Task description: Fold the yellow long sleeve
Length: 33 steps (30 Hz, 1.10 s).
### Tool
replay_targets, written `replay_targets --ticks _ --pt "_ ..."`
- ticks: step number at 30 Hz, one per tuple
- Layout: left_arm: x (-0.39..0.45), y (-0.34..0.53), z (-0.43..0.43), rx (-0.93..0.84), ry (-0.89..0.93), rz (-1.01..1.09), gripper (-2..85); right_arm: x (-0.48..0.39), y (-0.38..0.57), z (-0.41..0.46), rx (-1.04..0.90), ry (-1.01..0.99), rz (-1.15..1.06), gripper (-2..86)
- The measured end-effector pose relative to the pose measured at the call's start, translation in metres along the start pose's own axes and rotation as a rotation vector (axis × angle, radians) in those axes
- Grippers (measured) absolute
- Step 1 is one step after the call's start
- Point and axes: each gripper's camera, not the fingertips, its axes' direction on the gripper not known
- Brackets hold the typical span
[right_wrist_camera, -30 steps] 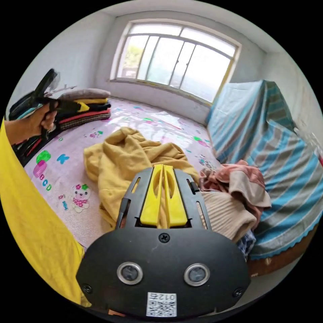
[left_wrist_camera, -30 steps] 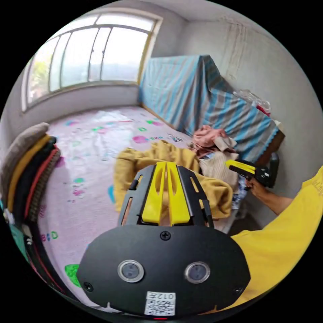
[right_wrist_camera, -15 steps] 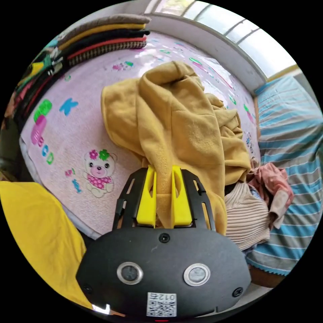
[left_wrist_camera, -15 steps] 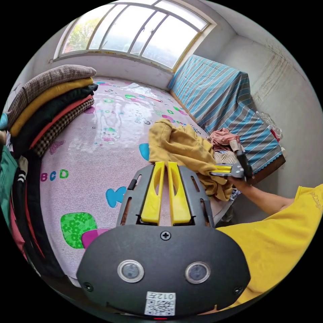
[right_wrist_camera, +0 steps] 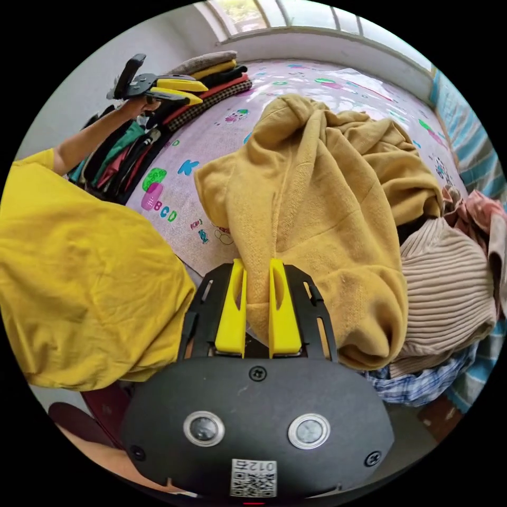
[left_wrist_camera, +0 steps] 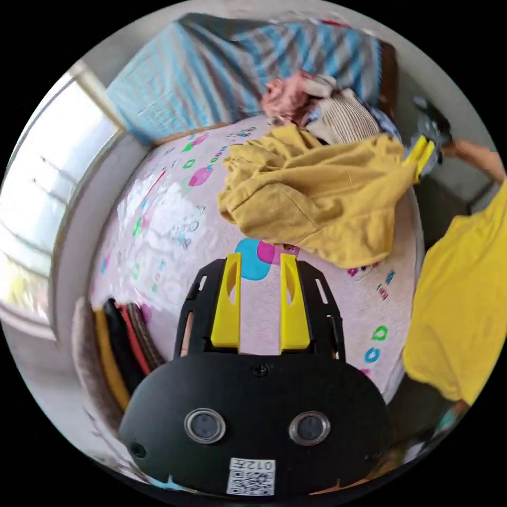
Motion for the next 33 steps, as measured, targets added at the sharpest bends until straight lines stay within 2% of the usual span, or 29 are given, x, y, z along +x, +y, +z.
replay_targets --ticks 7,8,10,13,17,19,23,27,29,32,33 --pt "0.071 -0.158 0.044 -0.091 -0.253 0.827 13.4 0.037 0.010 0.008 0.016 -0.076 0.031 5.9" --pt "0.078 -0.166 0.047 -0.092 -0.270 0.896 13.5 0.040 0.011 0.008 0.020 -0.083 0.034 5.9" --pt "0.105 -0.189 0.064 -0.099 -0.339 1.198 13.9 0.052 0.017 0.009 0.039 -0.116 0.057 5.9" --pt "0.129 -0.209 0.082 -0.105 -0.374 1.506 14.3 0.061 0.023 0.011 0.052 -0.145 0.073 5.9" --pt "0.149 -0.234 0.093 -0.148 -0.318 1.711 14.8 0.069 0.027 0.014 0.054 -0.174 0.075 5.9" --pt "0.159 -0.246 0.102 -0.240 -0.283 1.822 15.0 0.072 0.029 0.017 0.049 -0.195 0.069 5.9" --pt "0.168 -0.260 0.119 -0.370 -0.241 1.906 14.4 0.073 0.033 0.020 0.059 -0.218 0.063 5.8" --pt "0.179 -0.267 0.133 -0.436 -0.261 1.851 11.1 0.072 0.040 0.020 0.096 -0.237 0.088 5.9" --pt "0.180 -0.268 0.139 -0.500 -0.291 1.740 8.8 0.068 0.043 0.019 0.110 -0.233 0.104 6.2" --pt "0.166 -0.278 0.132 -0.570 -0.202 1.366 5.0 0.061 0.051 0.011 0.160 -0.200 0.161 6.6" --pt "0.151 -0.282 0.121 -0.553 -0.138 1.167 3.9 0.057 0.054 0.007 0.191 -0.178 0.182 6.6"
